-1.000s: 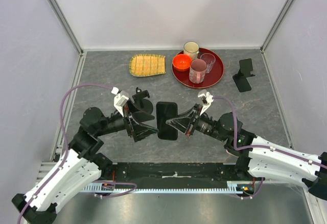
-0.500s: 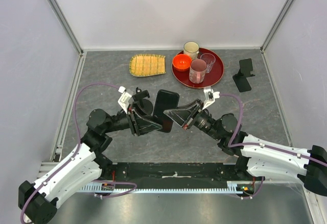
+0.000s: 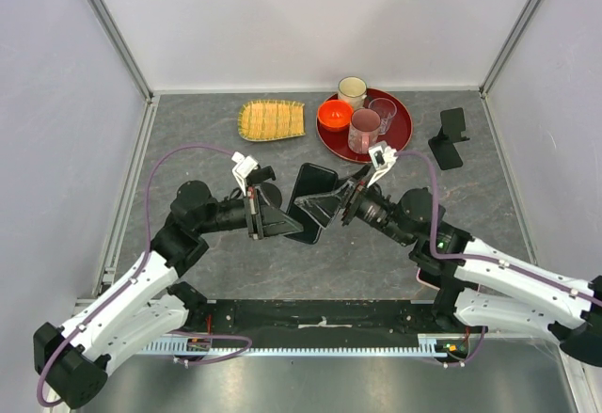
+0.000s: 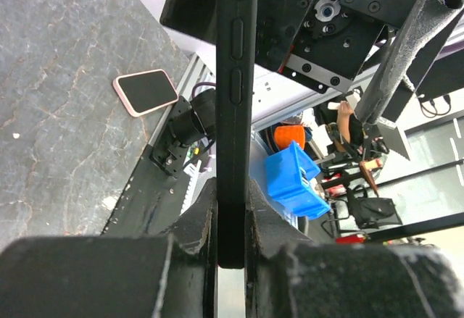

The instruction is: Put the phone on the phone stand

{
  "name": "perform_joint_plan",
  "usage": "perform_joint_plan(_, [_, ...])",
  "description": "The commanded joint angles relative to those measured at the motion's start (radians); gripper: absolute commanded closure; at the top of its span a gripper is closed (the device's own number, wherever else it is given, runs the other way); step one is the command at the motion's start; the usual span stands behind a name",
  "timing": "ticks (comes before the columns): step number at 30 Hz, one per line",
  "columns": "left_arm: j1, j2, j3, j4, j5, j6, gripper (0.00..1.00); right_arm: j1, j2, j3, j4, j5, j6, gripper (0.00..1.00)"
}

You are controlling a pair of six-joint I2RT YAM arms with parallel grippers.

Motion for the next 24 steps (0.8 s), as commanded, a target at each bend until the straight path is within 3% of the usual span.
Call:
perform_joint_plan(1, [-0.002,0.011,0.099,-0.097,0.028,-0.092,0.98,-0.028,-0.064,0.112,-0.259,-0.009,-0.081,0.02])
perform_joint_plan(6, [-0.002,-0.044,0.13,-0.159,0.031,0.087,0.98,-0.105,-0.078,0.219,-0.421,-0.148,-0.12,0.02])
perform_joint_plan(10, [0.0,-0.062,0.13,-0.16,0.14,0.218,0.98,-0.137,-0.031,0.289,-0.483,-0.297,-0.176,0.05])
perform_joint_plan(14, [-0.002,-0.042,0.181,-0.354,0.16,0.39,0.98,-0.146,0.012,0.322,-0.493,-0.418,-0.235,0.1])
perform_joint_plan(17, [-0.002,-0.05,0.201,-0.395,0.183,0.457,0.98,-0.145,0.025,0.33,-0.495,-0.47,-0.267,0.1])
perform_joint_plan(24, [-0.002,-0.088,0.216,-0.446,0.235,0.55,0.98,-0.151,0.054,0.347,-0.532,-0.601,-0.298,0.26])
